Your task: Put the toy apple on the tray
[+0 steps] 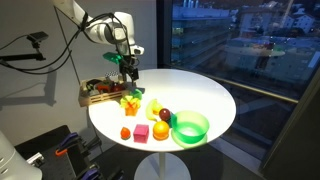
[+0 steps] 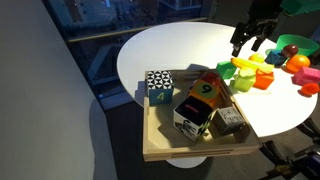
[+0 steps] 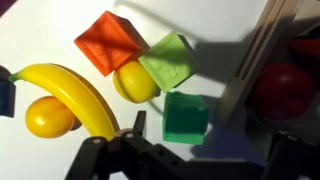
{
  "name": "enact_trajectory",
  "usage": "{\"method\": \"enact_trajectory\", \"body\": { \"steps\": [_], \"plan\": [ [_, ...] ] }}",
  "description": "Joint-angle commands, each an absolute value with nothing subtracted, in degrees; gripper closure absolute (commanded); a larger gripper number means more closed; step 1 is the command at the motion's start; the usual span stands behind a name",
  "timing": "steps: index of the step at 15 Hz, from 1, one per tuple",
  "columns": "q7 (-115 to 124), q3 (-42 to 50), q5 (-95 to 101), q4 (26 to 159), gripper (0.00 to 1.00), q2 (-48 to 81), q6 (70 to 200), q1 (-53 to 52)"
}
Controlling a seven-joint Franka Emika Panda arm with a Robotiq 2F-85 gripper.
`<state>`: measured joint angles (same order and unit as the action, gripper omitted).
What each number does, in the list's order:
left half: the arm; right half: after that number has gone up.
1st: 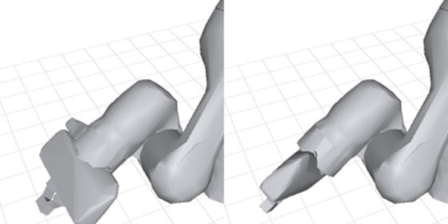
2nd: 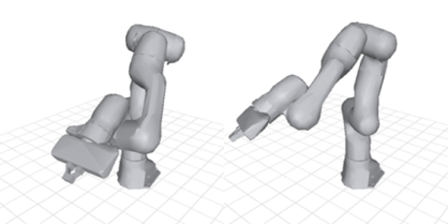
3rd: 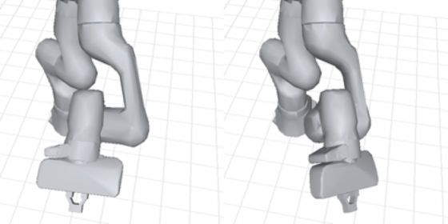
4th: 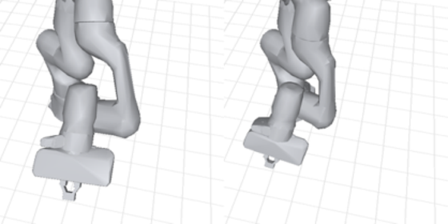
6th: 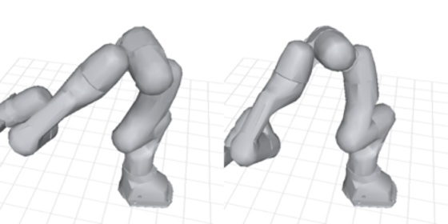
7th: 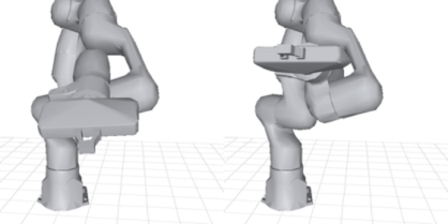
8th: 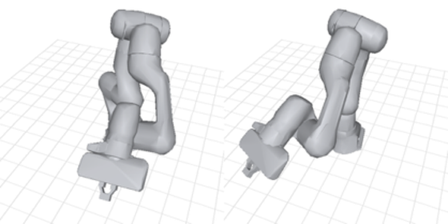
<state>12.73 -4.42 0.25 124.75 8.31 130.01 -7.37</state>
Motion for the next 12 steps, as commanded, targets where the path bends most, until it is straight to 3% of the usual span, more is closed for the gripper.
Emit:
{"method": "enact_trajectory", "body": {
  "steps": [1, 12],
  "plan": [
    [13.14, -3.58, 0.04, 125.78, 0.0, 4.45, 123.6, -6.03],
    [12.62, -1.51, 1.01, 127.44, 0.0, -6.18, 106.07, -2.54]
  ]
}}
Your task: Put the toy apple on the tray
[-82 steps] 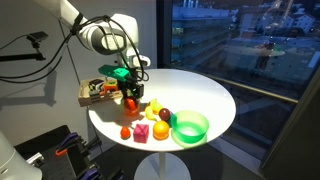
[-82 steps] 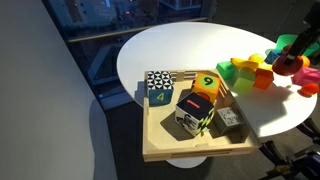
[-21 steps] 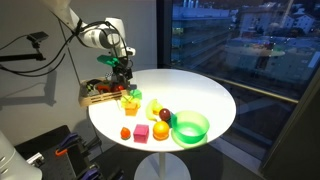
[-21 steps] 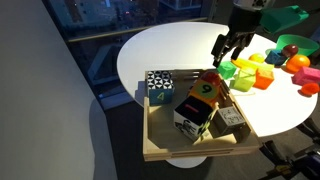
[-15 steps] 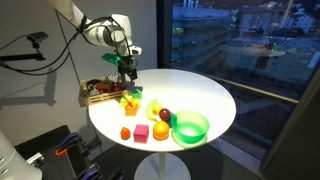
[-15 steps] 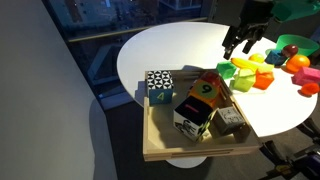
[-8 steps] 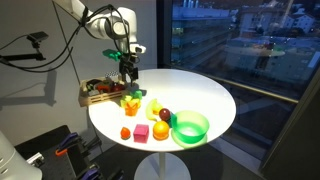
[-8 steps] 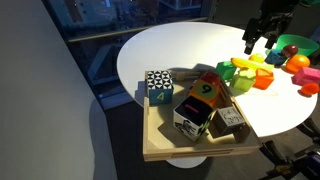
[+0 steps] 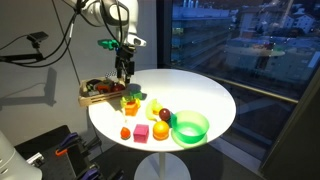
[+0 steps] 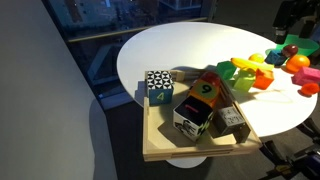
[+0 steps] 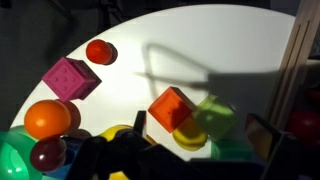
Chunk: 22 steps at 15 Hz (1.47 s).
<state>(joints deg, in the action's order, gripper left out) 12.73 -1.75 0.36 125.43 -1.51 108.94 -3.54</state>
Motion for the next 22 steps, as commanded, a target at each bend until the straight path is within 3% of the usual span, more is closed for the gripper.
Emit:
{"method": "enact_trajectory", "body": {
  "steps": [1, 15, 22],
  "plan": [
    [12.42, -1.39, 0.81, 127.92, 0.0, -7.65, 105.27, -2.18],
    [5.89, 0.9, -0.58, 137.92, 0.0, -26.79, 110.76, 0.29],
    [7.51, -0.19, 0.09, 136.08, 0.0, -23.67, 109.14, 0.32]
  ]
}}
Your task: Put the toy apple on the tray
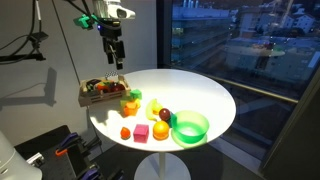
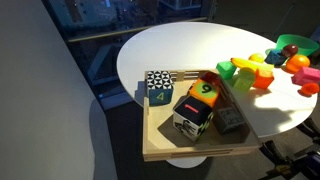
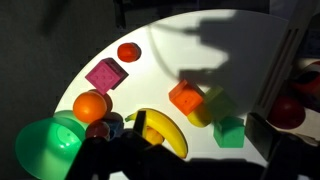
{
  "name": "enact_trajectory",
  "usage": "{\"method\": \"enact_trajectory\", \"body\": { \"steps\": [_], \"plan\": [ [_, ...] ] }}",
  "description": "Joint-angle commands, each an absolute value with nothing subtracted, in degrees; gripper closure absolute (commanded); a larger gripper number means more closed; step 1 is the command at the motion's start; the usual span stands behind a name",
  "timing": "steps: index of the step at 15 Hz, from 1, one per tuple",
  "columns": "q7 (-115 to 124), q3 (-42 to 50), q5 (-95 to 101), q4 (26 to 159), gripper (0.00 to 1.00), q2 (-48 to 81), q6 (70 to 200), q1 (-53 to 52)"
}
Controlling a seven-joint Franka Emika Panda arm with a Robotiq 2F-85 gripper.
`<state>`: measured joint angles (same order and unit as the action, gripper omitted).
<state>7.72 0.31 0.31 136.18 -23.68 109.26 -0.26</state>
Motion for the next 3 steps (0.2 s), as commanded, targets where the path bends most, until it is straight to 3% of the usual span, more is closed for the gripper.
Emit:
{"method": "enact_trajectory", "body": {
  "steps": [1, 3],
  "plan": [
    [7.51, -0.19, 0.09, 136.08, 0.0, -23.65, 109.14, 0.32],
    [7.51, -0.19, 0.09, 136.08, 0.0, -23.64, 109.14, 0.32]
  ]
}}
